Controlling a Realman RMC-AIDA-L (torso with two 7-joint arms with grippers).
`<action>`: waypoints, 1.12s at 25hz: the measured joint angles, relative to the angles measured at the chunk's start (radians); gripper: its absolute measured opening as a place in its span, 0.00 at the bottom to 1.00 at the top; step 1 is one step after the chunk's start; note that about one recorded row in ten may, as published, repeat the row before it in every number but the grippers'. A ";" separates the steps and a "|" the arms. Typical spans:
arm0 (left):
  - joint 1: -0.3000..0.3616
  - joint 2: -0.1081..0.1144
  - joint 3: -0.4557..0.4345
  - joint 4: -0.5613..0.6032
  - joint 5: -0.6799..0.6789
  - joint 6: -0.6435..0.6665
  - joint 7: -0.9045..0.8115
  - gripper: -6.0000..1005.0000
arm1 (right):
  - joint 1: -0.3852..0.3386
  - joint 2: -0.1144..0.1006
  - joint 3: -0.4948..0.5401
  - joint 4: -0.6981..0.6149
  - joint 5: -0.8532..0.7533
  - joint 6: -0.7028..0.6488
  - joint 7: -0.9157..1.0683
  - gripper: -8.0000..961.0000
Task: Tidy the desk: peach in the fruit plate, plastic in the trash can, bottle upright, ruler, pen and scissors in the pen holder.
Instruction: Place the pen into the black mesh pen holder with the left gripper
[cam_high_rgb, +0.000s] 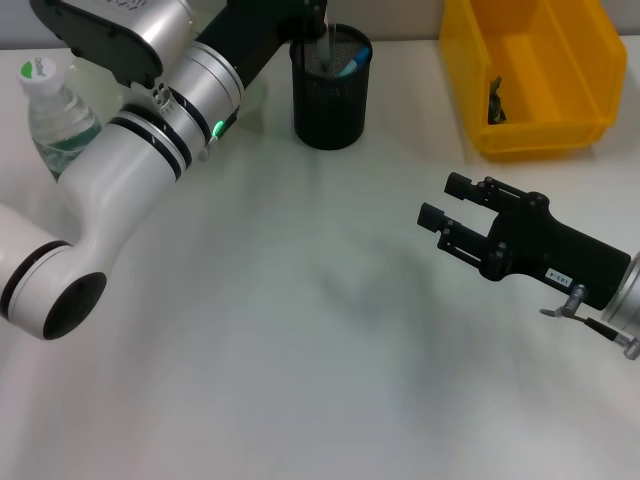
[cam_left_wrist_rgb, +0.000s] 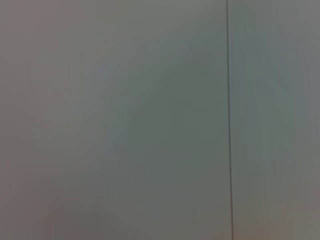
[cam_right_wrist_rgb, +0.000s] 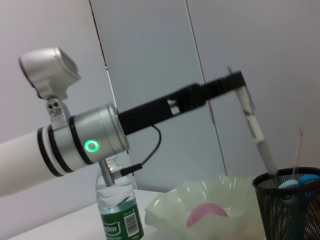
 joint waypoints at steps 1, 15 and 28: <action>-0.004 0.000 -0.001 0.001 0.000 -0.032 0.001 0.17 | 0.001 0.000 -0.002 0.000 0.000 0.005 0.000 0.67; -0.004 -0.001 -0.002 0.007 -0.001 -0.059 0.004 0.18 | 0.005 -0.001 0.001 0.000 -0.001 0.021 -0.064 0.69; -0.005 -0.001 -0.002 0.007 -0.001 -0.067 0.005 0.18 | 0.009 0.000 0.031 0.001 -0.001 0.071 -0.114 0.71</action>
